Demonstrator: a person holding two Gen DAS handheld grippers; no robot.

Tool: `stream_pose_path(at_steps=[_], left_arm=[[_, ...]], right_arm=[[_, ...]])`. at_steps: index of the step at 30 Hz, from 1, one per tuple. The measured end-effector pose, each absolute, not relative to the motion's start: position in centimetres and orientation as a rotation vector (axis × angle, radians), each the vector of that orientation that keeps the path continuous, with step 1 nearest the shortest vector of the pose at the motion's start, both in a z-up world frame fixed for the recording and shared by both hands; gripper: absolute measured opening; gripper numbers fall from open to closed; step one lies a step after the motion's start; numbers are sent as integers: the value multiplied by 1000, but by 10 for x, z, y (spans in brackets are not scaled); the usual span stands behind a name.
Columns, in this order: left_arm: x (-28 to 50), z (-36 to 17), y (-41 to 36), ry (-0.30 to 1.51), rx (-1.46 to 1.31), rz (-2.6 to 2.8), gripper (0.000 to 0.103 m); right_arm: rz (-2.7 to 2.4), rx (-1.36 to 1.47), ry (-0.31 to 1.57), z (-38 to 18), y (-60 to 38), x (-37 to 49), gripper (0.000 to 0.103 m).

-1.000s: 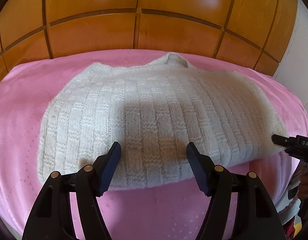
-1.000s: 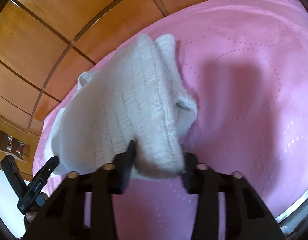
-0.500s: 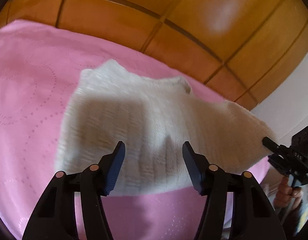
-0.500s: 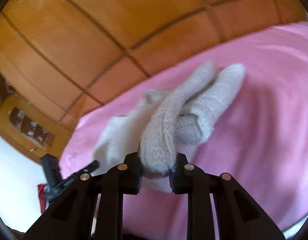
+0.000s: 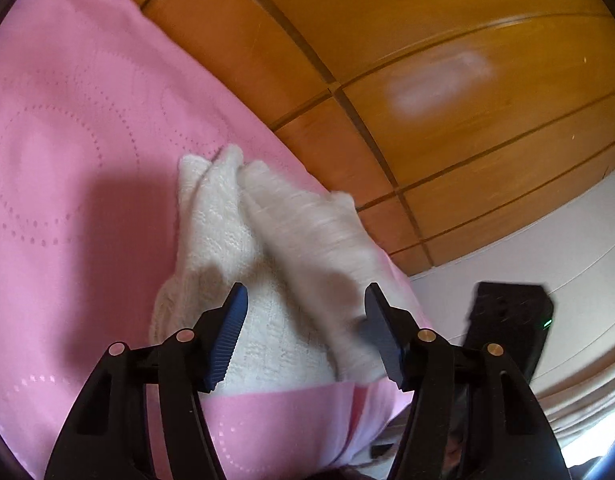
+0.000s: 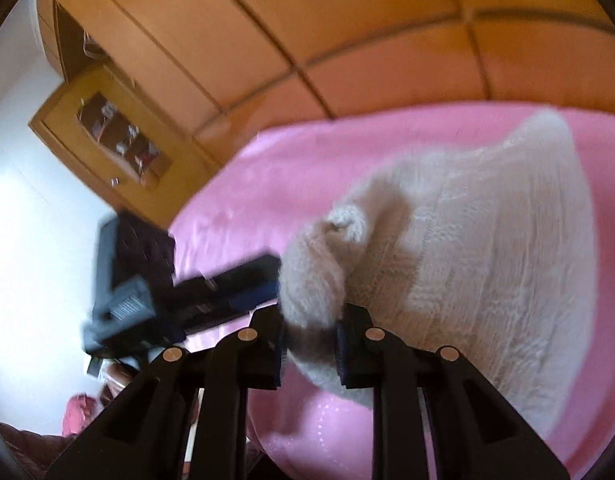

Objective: Fold small clothes

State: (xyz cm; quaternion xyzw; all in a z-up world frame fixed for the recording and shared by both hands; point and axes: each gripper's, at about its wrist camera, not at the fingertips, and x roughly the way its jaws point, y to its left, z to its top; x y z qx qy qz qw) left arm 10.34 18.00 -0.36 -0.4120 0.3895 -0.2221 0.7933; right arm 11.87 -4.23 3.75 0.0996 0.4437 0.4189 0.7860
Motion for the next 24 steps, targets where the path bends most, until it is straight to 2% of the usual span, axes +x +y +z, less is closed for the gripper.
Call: stream_pose_path(at_steps=[1, 5, 8, 9, 12, 17, 21, 23, 24], left_arm=[[104, -5, 180, 839, -900, -486, 71], [115, -14, 177, 861, -970, -532, 76], [129, -20, 170, 888, -988, -536, 77], [135, -23, 166, 906, -990, -533, 77], [152, -30, 160, 950, -993, -518, 77], [167, -31, 155, 991, -970, -493, 76], [182, -25, 149, 1012, -921, -456, 66], [187, -18, 143, 1017, -879, -434, 52], [189, -18, 141, 1019, -857, -424, 38]], right_arm=[[902, 196, 965, 31, -37, 115, 17], [882, 93, 960, 20, -25, 106, 18], [874, 56, 940, 21, -21, 101, 22], [874, 53, 933, 22, -21, 99, 27], [927, 98, 926, 27, -30, 94, 61], [888, 151, 879, 38, -76, 86, 64], [743, 230, 837, 40, -129, 98, 64], [661, 240, 829, 35, -140, 110, 64], [637, 236, 828, 32, -144, 115, 65]])
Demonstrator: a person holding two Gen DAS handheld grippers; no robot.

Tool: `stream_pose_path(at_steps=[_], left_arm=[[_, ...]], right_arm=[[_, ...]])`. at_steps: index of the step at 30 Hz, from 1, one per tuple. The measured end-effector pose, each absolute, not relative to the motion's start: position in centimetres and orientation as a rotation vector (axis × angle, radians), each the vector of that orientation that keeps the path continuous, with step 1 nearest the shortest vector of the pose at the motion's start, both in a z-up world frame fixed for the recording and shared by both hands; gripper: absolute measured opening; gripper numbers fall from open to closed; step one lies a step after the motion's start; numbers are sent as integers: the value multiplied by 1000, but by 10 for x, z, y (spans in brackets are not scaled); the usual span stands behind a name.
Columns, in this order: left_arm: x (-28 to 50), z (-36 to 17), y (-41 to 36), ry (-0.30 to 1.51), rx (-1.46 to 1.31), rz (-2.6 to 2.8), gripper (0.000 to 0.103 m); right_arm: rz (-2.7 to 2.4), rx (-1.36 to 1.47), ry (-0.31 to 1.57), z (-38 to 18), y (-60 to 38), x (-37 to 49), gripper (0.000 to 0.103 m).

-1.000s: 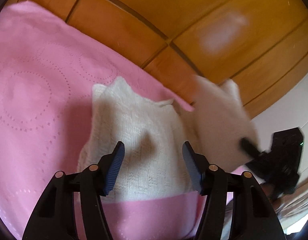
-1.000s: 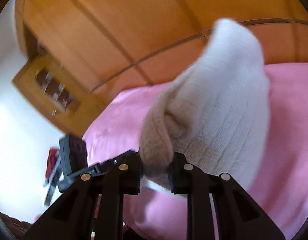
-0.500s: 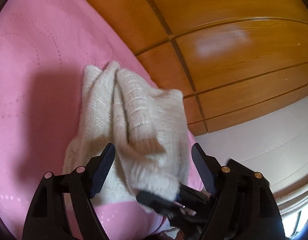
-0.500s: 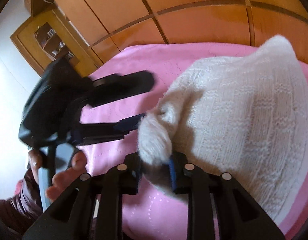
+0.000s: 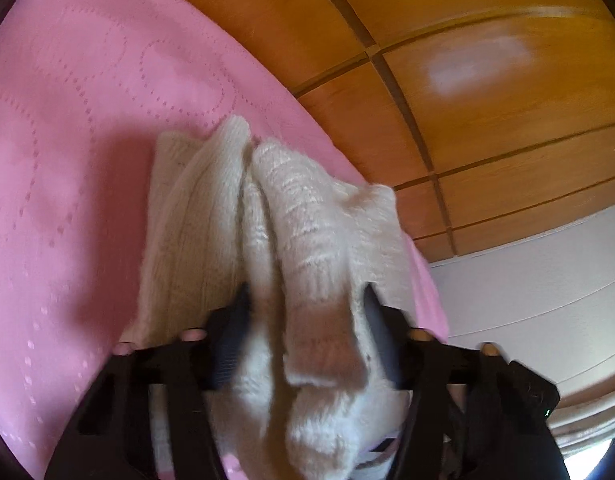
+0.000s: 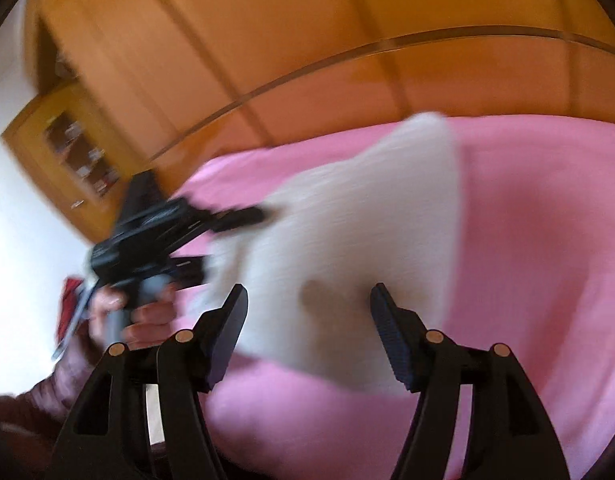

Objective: Fold small clothes

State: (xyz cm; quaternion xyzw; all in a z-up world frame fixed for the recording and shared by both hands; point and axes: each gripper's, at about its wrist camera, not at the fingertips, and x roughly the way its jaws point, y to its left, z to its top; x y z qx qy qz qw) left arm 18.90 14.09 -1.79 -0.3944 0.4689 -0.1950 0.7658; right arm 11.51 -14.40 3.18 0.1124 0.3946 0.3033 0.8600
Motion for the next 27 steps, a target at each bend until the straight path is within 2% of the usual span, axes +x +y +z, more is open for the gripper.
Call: stream_pose_path(at_steps=[1, 6, 8, 11, 15, 16, 17, 18, 19, 24, 25, 26, 27], left_arm=[[191, -14, 138, 1014, -824, -411, 27], [174, 20, 151, 847, -767, -362, 13], [162, 35, 163, 793, -688, -304, 0], [153, 34, 183, 789, -632, -232, 0], [155, 2, 192, 888, -660, -167, 0], [154, -5, 192, 904, -694, -180, 6], [153, -9, 191, 910, -715, -192, 17], [152, -9, 193, 903, -737, -198, 48], [146, -9, 197, 891, -770, -213, 61], [153, -8, 183, 892, -773, -273, 60], [157, -10, 178, 906, -762, -277, 59], [159, -13, 174, 916, -746, -272, 53], [164, -15, 166, 929, -708, -267, 23]], right_arm=[[616, 232, 832, 28, -144, 121, 65], [607, 183, 828, 27, -125, 127, 65], [621, 134, 814, 27, -115, 118, 65], [595, 68, 817, 18, -93, 113, 65], [536, -32, 800, 8, -71, 109, 66], [539, -45, 797, 7, -69, 108, 66], [541, -55, 796, 6, -70, 107, 66], [543, -53, 798, 5, -70, 110, 66], [549, -46, 799, 5, -74, 110, 66], [566, -14, 801, 2, -84, 112, 66], [569, -8, 796, 2, -85, 111, 66], [575, -9, 788, 2, -84, 110, 67], [577, -22, 781, 2, -84, 107, 68]])
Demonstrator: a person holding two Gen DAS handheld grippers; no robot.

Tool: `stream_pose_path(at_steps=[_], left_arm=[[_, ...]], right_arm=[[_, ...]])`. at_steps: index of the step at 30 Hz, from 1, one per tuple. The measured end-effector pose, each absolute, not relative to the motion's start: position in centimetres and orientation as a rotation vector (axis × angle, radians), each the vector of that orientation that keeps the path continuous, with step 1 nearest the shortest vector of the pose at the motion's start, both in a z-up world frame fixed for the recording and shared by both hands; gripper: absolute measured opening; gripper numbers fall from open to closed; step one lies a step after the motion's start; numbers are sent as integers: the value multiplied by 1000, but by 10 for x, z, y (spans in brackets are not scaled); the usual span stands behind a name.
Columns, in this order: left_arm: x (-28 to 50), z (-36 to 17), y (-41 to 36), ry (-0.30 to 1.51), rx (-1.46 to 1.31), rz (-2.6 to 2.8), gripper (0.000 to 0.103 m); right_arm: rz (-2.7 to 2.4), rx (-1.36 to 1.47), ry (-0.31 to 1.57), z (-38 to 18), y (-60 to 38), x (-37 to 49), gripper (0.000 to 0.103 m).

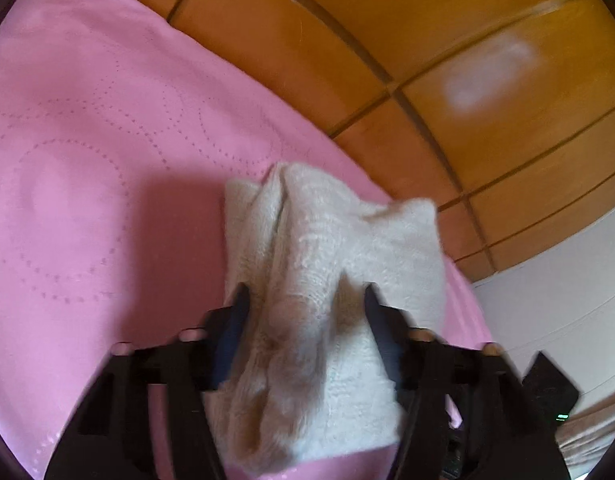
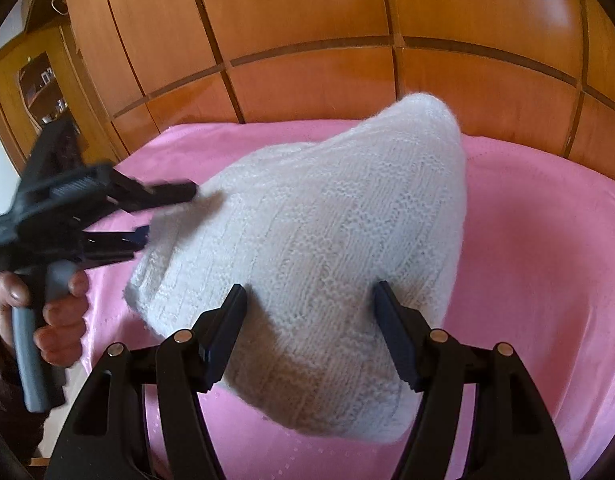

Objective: Fold small clothes

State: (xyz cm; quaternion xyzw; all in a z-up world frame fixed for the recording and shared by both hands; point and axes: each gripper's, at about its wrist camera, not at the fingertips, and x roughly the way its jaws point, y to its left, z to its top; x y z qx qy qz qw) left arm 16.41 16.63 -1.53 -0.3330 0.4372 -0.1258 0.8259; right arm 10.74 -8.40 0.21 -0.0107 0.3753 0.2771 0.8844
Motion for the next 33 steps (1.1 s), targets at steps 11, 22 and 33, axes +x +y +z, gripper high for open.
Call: stream_pose_path(at_steps=[11, 22, 33], left_arm=[[139, -5, 162, 860, -477, -56, 13], [129, 16, 136, 760, -372, 8, 42], [137, 6, 119, 810, -300, 0, 42]], right_arm=[[607, -129, 807, -5, -48, 109, 67], [699, -22, 783, 57, -72, 148, 81], [587, -35, 954, 28, -53, 254, 71]])
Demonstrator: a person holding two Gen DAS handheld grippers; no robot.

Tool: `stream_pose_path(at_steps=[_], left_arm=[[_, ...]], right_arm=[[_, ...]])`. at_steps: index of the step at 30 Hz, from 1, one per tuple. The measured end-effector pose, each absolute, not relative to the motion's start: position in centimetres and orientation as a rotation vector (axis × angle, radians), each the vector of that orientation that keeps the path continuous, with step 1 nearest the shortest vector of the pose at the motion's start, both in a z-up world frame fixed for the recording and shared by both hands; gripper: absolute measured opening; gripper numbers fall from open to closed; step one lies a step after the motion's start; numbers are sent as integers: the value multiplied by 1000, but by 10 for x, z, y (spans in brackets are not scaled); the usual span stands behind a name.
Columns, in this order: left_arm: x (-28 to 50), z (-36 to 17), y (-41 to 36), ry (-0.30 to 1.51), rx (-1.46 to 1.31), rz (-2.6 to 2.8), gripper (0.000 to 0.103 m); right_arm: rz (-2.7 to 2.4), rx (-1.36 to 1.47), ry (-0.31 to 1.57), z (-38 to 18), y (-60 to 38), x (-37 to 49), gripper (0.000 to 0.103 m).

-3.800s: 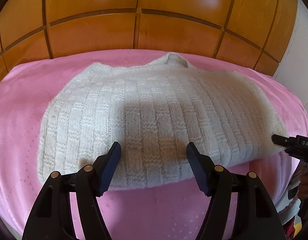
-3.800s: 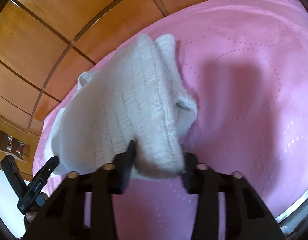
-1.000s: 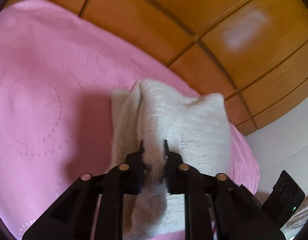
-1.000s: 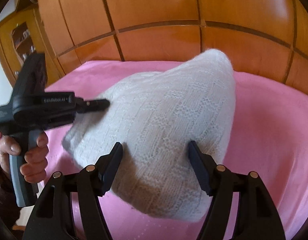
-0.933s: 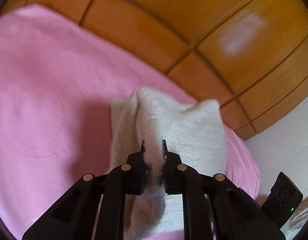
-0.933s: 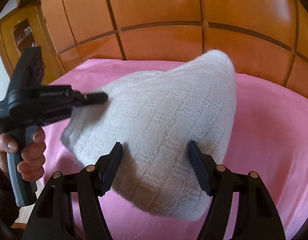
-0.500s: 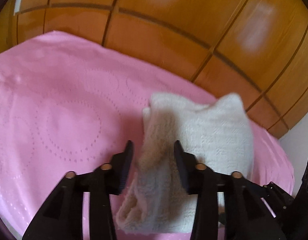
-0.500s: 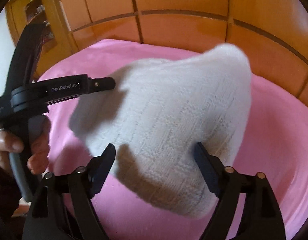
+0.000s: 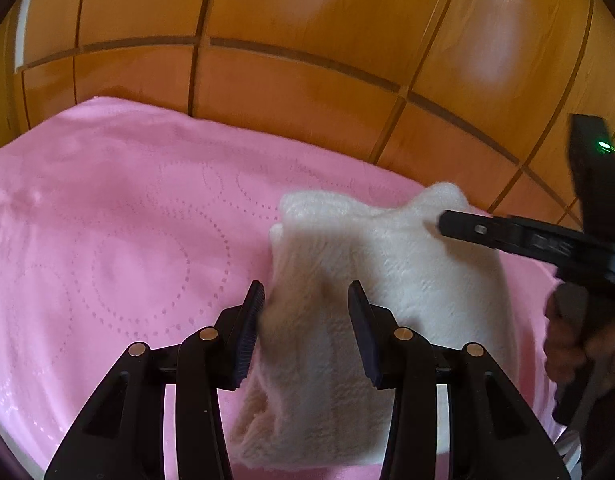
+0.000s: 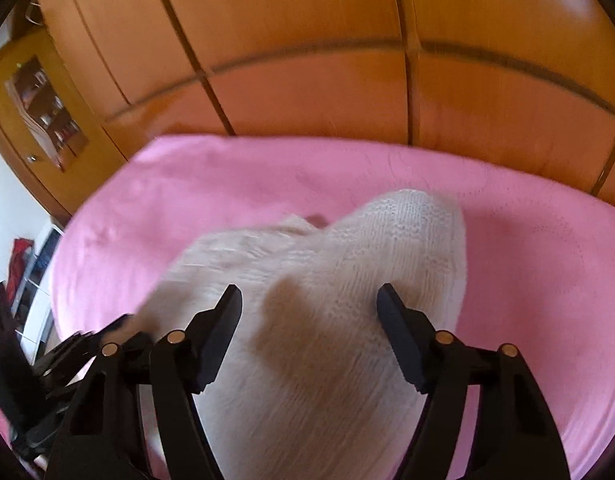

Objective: Fold small clothes

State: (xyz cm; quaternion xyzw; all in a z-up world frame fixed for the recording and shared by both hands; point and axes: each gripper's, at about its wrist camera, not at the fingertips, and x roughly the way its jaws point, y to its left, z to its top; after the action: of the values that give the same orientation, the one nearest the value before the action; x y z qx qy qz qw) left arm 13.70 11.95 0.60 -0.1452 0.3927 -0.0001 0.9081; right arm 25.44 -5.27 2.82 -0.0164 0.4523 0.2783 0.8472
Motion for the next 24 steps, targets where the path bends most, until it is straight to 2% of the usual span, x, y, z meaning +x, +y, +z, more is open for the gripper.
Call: stream_pose_path(at_steps=[3, 6, 9, 10, 14, 16, 20, 22, 24], left_arm=[[139, 0, 118, 827, -291, -3, 43], [139, -2, 116, 827, -281, 8, 50], [139, -4, 116, 831, -272, 11, 51], [139, -5, 116, 832, -269, 14, 54], [138, -8, 120, 838, -279, 17, 58], [138, -10, 123, 840, -283, 18, 65], [138, -21, 133, 859, -337, -11, 72], [140, -31, 146, 880, -423, -45, 78], [141, -40, 157, 899, -517, -91, 79]], right_arm=[[569, -70, 976, 16, -50, 260, 71], [559, -72, 969, 8, -49, 267, 74], [597, -22, 935, 13, -57, 263, 82], [604, -6, 920, 15, -61, 260, 87], [609, 102, 881, 22, -95, 248, 93], [612, 166, 895, 16, -114, 244, 95], [666, 343, 995, -14, -143, 243, 98], [703, 425, 1024, -27, -146, 243, 99], [763, 512, 1065, -39, -147, 243, 99]])
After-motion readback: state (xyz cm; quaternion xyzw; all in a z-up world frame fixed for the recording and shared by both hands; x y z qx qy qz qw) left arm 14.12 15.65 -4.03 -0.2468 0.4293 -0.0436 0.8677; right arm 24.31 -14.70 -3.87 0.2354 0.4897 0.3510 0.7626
